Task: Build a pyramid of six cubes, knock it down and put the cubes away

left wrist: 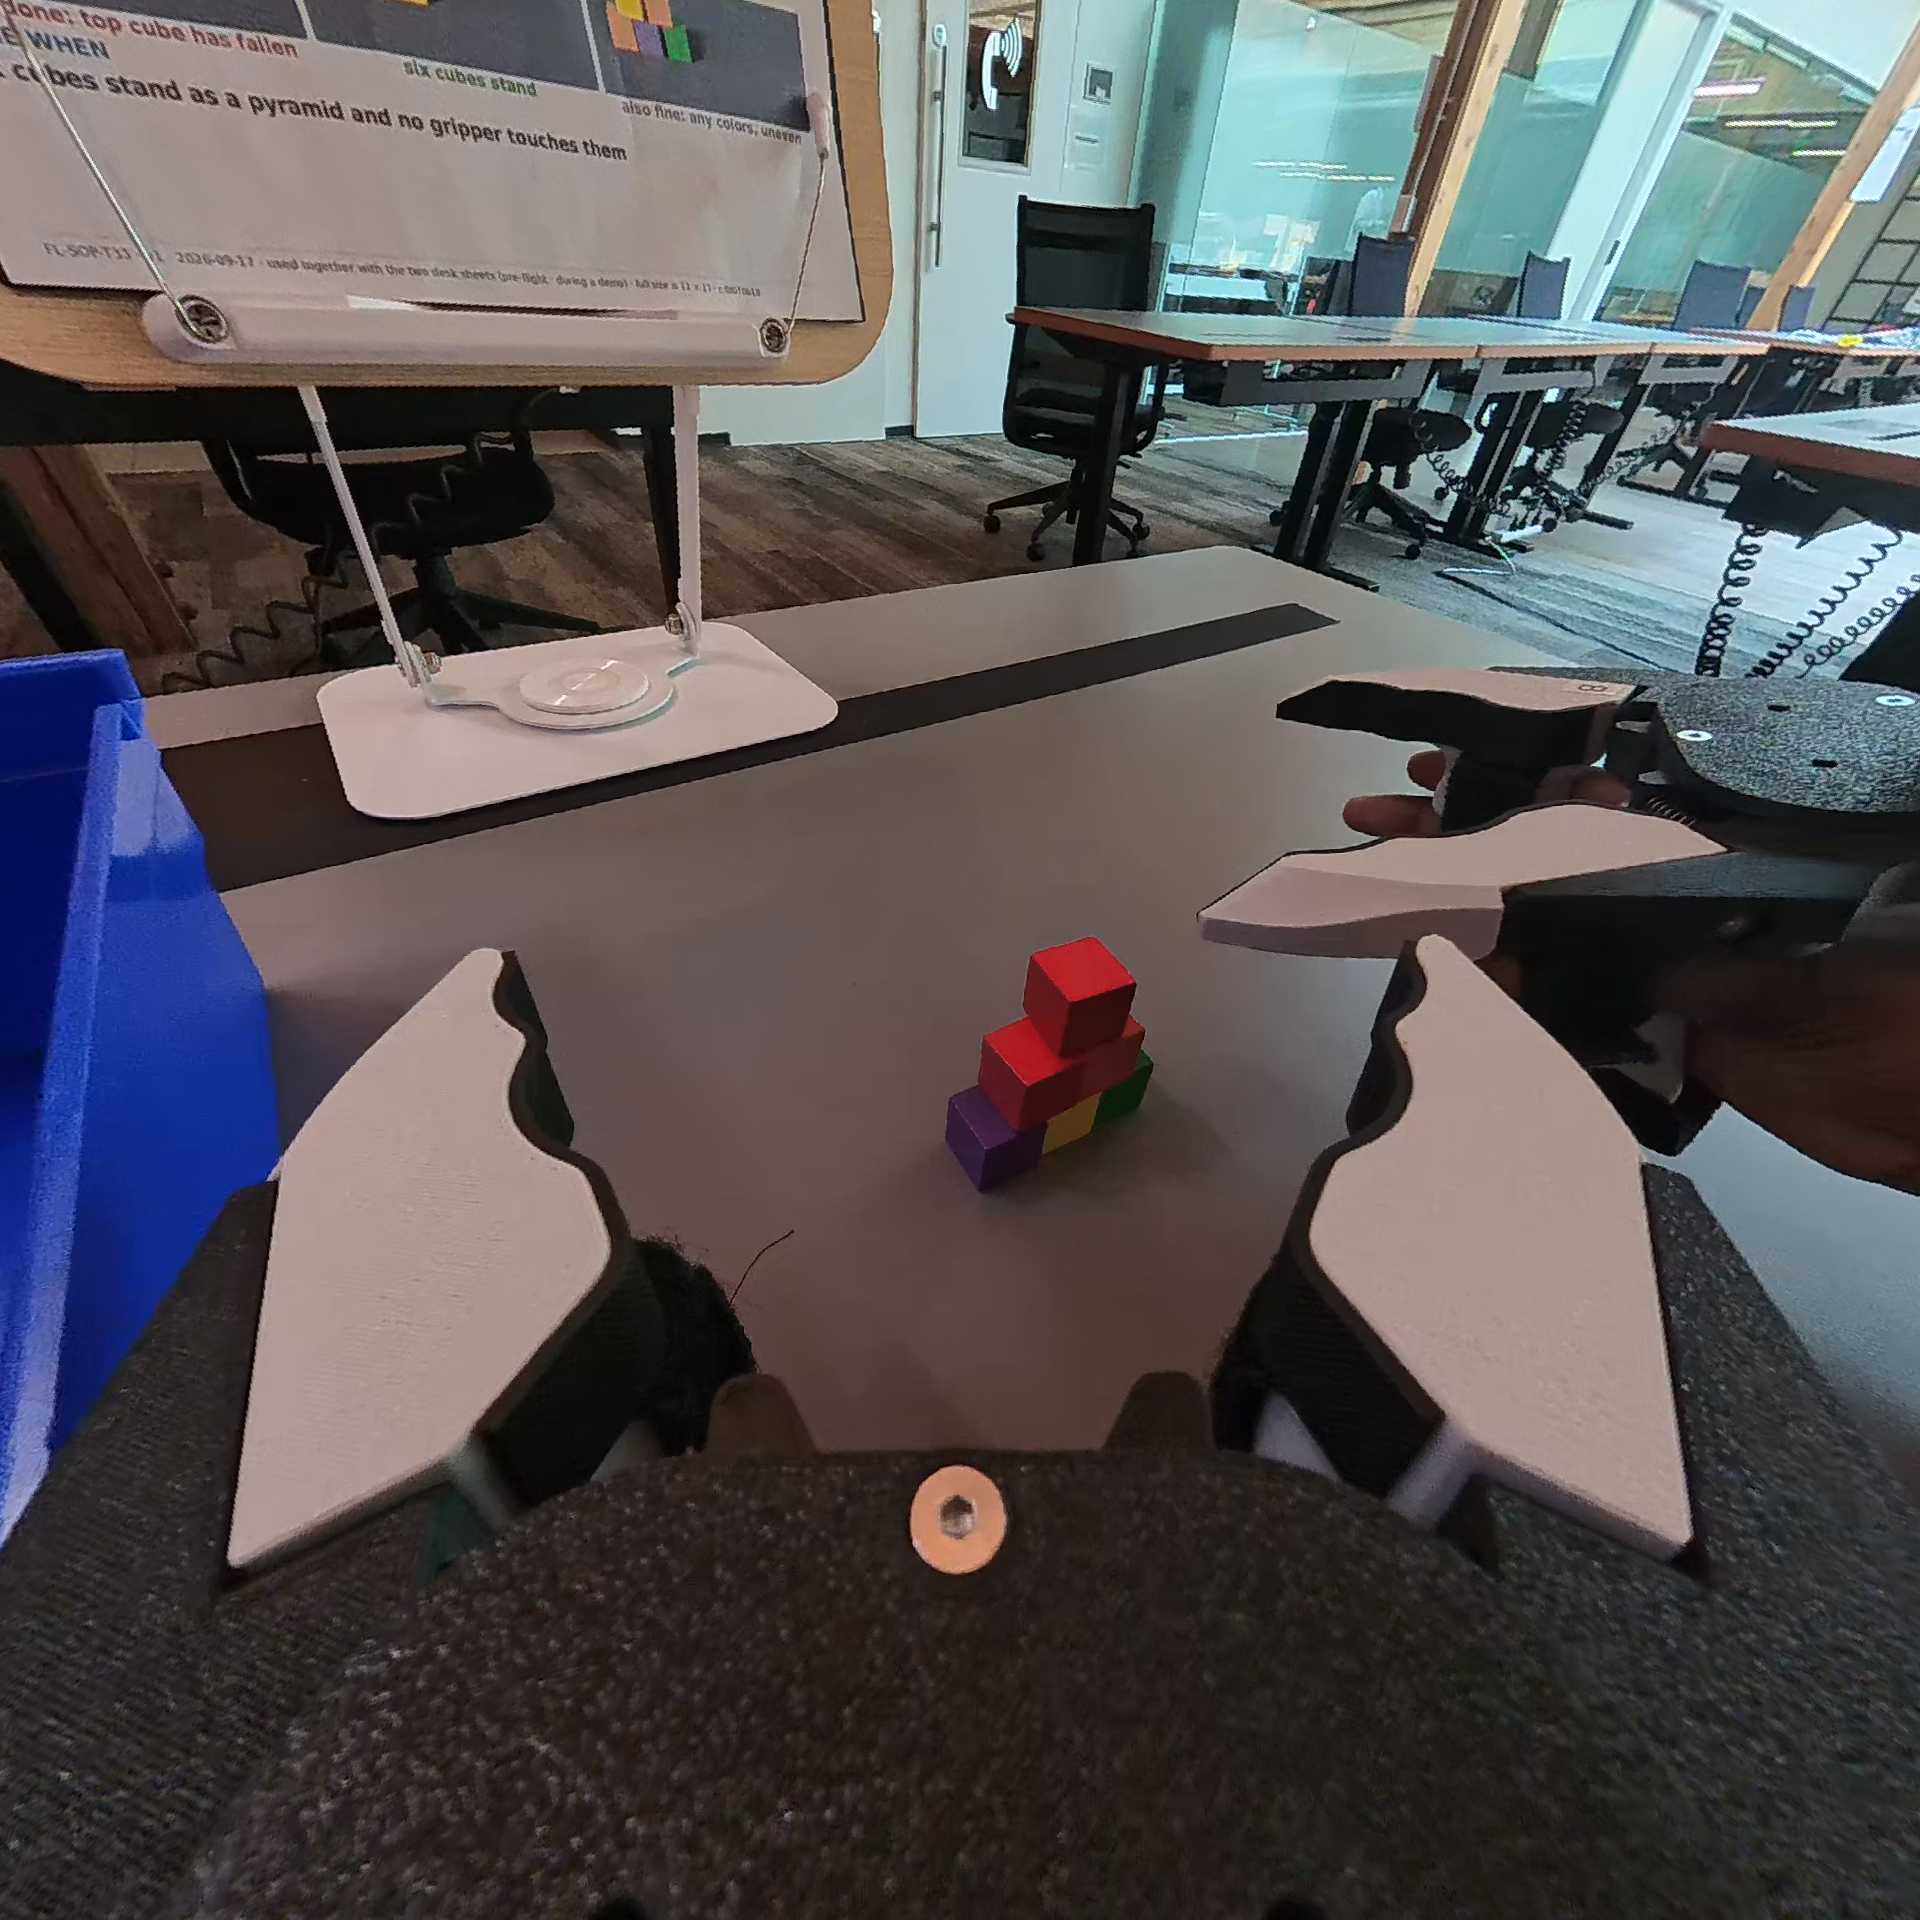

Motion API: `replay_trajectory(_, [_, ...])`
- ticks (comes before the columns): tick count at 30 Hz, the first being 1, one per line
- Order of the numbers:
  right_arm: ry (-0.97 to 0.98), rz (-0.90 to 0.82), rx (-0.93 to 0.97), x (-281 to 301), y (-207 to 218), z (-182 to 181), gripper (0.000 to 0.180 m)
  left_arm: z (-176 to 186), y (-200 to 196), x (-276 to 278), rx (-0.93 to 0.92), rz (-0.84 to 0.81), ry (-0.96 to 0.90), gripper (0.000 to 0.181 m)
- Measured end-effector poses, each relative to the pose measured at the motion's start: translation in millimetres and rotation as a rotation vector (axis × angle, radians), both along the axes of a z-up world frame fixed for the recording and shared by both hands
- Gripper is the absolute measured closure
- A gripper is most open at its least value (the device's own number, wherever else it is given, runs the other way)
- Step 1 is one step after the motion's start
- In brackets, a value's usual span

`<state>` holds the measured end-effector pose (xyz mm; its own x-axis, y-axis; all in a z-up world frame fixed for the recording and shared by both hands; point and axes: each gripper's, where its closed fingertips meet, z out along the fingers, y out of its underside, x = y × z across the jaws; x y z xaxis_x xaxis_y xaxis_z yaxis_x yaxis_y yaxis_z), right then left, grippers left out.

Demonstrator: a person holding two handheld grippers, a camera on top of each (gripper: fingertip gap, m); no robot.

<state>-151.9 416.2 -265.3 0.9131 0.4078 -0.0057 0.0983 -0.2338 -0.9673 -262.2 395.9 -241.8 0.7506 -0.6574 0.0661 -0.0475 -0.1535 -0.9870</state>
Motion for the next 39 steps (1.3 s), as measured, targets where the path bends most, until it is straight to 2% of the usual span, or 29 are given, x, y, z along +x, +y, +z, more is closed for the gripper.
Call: replay_trajectory(39, [-0.009,-0.019,-0.013,4.0,0.2,-1.5,0.055,-2.9,0.7,-0.2,-0.008,0.006,0.016,0.036])
